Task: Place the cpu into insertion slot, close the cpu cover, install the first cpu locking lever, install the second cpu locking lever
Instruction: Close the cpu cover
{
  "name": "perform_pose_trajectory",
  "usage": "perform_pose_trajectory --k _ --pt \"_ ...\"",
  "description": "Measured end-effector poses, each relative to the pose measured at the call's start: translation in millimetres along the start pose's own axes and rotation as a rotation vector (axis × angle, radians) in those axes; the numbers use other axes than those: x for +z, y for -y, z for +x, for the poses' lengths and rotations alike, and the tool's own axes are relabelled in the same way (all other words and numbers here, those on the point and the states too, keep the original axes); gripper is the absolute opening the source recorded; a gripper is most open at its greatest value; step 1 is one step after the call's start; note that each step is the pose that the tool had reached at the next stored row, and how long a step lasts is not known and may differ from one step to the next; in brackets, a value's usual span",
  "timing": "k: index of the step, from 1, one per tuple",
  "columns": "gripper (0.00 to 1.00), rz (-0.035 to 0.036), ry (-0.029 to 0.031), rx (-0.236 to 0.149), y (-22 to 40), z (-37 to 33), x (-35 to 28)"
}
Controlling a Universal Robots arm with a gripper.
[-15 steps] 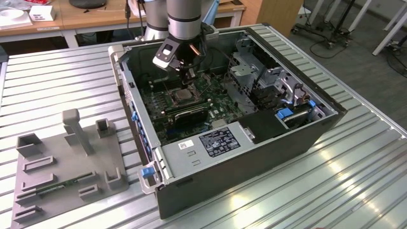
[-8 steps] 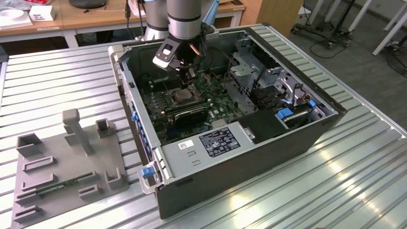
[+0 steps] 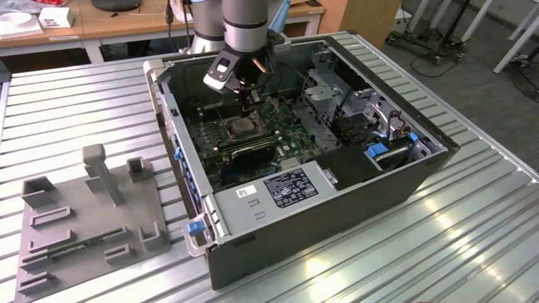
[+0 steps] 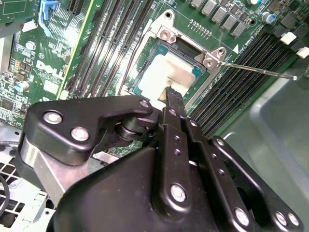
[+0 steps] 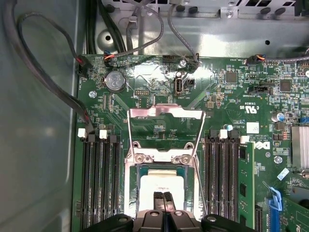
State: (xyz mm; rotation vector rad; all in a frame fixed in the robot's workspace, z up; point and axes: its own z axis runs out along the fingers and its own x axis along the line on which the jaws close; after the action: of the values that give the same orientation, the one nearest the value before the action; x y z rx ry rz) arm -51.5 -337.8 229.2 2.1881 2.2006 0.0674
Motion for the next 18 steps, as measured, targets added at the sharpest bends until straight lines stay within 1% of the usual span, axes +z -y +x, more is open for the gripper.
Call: perform_pose_trajectory --k 2,7,10,18 --pt "0.1 -0.0001 -0.0001 0.0 -2.1 0.0 0.2" --pt "0.1 0.0 -0.0001 0.0 -2.2 0.1 0.1" --pt "0.1 0.0 -0.0001 0.0 -2.3 0.0 -1.2" --pt "0.1 -0.0001 -0.0001 0.0 -2.7 0.1 -8.3"
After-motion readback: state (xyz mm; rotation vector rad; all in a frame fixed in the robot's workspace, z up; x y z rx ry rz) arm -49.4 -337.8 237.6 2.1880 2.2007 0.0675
